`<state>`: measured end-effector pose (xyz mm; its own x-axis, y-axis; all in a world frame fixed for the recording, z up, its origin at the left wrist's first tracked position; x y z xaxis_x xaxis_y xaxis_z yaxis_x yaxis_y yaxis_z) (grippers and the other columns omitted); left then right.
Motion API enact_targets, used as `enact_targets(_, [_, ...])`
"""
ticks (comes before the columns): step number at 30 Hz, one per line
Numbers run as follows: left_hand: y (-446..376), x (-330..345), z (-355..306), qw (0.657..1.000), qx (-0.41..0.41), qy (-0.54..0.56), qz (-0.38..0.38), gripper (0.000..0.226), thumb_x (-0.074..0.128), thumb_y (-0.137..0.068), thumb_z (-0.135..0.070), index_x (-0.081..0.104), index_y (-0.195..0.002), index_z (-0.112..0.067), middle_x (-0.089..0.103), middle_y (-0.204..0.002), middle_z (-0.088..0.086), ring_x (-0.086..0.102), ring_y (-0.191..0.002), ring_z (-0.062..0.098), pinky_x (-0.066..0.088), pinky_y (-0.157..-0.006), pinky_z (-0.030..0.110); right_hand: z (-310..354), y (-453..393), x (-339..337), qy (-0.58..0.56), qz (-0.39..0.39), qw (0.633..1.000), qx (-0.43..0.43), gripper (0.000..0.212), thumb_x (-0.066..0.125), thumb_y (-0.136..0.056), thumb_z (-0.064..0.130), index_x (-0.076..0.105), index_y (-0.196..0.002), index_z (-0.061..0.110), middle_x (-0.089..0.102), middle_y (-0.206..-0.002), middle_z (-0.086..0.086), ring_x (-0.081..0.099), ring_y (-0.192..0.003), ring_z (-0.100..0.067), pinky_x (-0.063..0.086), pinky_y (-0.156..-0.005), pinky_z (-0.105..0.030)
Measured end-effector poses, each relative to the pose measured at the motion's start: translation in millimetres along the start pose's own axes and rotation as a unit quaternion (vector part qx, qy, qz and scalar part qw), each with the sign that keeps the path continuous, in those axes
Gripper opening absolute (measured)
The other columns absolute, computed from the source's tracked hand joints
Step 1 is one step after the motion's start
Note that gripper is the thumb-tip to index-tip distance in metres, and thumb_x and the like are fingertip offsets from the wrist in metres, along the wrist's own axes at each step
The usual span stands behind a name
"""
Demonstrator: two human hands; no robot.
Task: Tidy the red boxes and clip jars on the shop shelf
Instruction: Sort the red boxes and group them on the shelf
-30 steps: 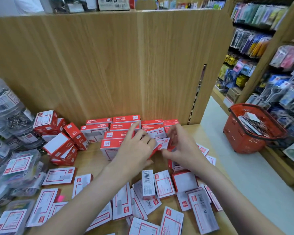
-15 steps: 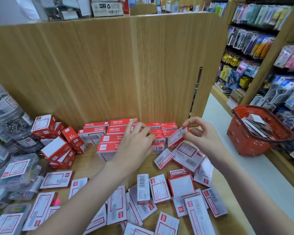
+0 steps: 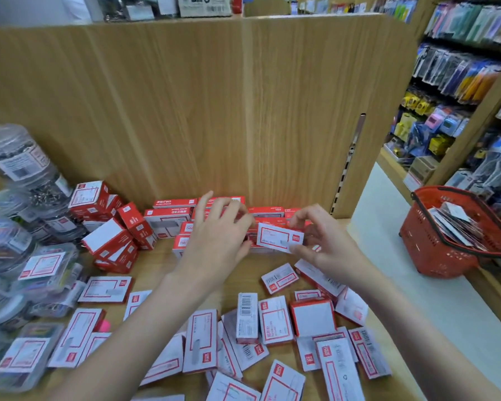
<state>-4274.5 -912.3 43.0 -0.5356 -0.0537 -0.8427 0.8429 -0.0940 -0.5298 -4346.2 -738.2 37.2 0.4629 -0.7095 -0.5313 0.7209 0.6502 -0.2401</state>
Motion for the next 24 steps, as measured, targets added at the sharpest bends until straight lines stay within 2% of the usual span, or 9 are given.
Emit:
enact_targets(3, [12, -4, 6, 0.999, -0.015, 0.031, 0.003, 0.026, 0.081, -0.058, -0.020, 0.065, -0.079, -0.016, 0.063, -0.092, 0.001, 0.044, -0.098, 0.023, 0.019, -0.102, 0.048, 2, -9, 9, 0.097, -0.005, 0.994, -0.047, 0.033, 0.066, -0.075, -0.004, 0.048, -0.086, 0.020, 0.043, -0.087, 0.009, 0.048, -0.080, -0.006, 0.046, -0.068, -0.025])
enact_targets(6, [20, -7, 9, 0.999, -0.021, 0.040, 0.029, 0.027, 0.080, -0.059, -0.021, 0.066, -0.082, -0.018, 0.062, -0.095, -0.001, 0.043, -0.101, 0.021, 0.019, -0.103, 0.049, 1, -13, 10, 0.107, -0.006, 0.993, -0.054, 0.031, 0.069, -0.074, -0.001, 0.048, -0.085, 0.019, 0.043, -0.085, 0.009, 0.046, -0.079, -0.009, 0.046, -0.070, -0.031])
enact_targets(8, [23, -7, 10, 0.998, -0.025, 0.052, 0.038, 0.028, 0.080, -0.059, -0.020, 0.066, -0.083, -0.019, 0.062, -0.097, -0.001, 0.044, -0.103, 0.021, 0.019, -0.103, 0.048, 1, -11, 9, 0.101, -0.002, 0.992, -0.071, 0.031, 0.070, -0.074, 0.001, 0.048, -0.085, 0.019, 0.045, -0.087, 0.008, 0.047, -0.080, -0.010, 0.047, -0.071, -0.030])
enact_targets(11, [26, -6, 10, 0.996, -0.031, 0.069, 0.038, 0.031, 0.081, -0.058, -0.019, 0.066, -0.085, -0.017, 0.062, -0.100, 0.001, 0.041, -0.105, 0.020, 0.017, -0.103, 0.045, 2, -9, 13, 0.146, 0.031, 0.984, -0.101, 0.026, 0.068, -0.075, 0.000, 0.051, -0.086, 0.016, 0.047, -0.087, 0.005, 0.046, -0.078, -0.009, 0.041, -0.070, -0.020])
enact_targets(15, [32, -2, 8, 0.995, -0.032, 0.089, 0.041, 0.033, 0.082, -0.060, -0.017, 0.066, -0.088, -0.016, 0.062, -0.107, 0.006, 0.041, -0.108, 0.022, 0.019, -0.102, 0.044, -7, -13, 26, 0.246, 0.019, 0.958, -0.143, 0.022, 0.073, -0.068, 0.002, 0.055, -0.078, 0.011, 0.052, -0.082, -0.003, 0.040, -0.077, -0.016, 0.033, -0.067, -0.025])
enact_targets(17, [36, -2, 8, 0.993, -0.033, 0.106, 0.033, 0.028, 0.078, -0.064, -0.016, 0.066, -0.090, -0.015, 0.062, -0.110, 0.007, 0.041, -0.110, 0.022, 0.019, -0.102, 0.043, -13, -15, 33, 0.276, 0.003, 0.952, -0.131, 0.027, 0.077, -0.064, 0.007, 0.054, -0.076, 0.012, 0.052, -0.083, -0.005, 0.036, -0.080, -0.016, 0.039, -0.069, -0.030])
enact_targets(19, [39, -6, 9, 0.992, -0.040, 0.121, 0.013, 0.018, 0.065, -0.073, -0.020, 0.066, -0.090, -0.015, 0.062, -0.111, 0.007, 0.042, -0.111, 0.022, 0.020, -0.103, 0.040, -14, -14, 35, 0.278, -0.006, 0.954, -0.115, 0.028, 0.078, -0.062, 0.008, 0.055, -0.077, 0.011, 0.052, -0.087, -0.007, 0.039, -0.083, -0.018, 0.044, -0.068, -0.037])
enact_targets(21, [40, -14, 7, 0.988, -0.056, 0.145, -0.005, 0.020, 0.052, -0.079, -0.024, 0.066, -0.090, -0.015, 0.061, -0.111, 0.005, 0.044, -0.110, 0.021, 0.023, -0.101, 0.035, -9, -11, 28, 0.256, -0.009, 0.960, -0.110, 0.025, 0.078, -0.065, 0.009, 0.057, -0.078, 0.010, 0.053, -0.090, -0.008, 0.044, -0.086, -0.022, 0.040, -0.074, -0.031])
enact_targets(24, [47, -27, 4, 0.979, -0.064, 0.190, -0.024, 0.021, 0.049, -0.084, -0.023, 0.066, -0.090, -0.014, 0.060, -0.108, 0.002, 0.050, -0.104, 0.019, 0.034, -0.092, 0.031, 1, -1, 9, 0.221, 0.000, 0.970, -0.104, 0.017, 0.075, -0.072, 0.012, 0.060, -0.079, 0.013, 0.057, -0.087, 0.000, 0.045, -0.084, -0.017, 0.032, -0.075, -0.012])
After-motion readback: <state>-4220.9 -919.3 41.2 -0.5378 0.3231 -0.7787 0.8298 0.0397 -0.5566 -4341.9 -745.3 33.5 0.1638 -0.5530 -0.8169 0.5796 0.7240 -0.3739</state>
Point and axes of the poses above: each hand's wrist, its own y-axis away from the middle knuckle, its own x-axis out of the palm, z = x × y, the point moved 2 cm from there along -y, towards the middle knuckle
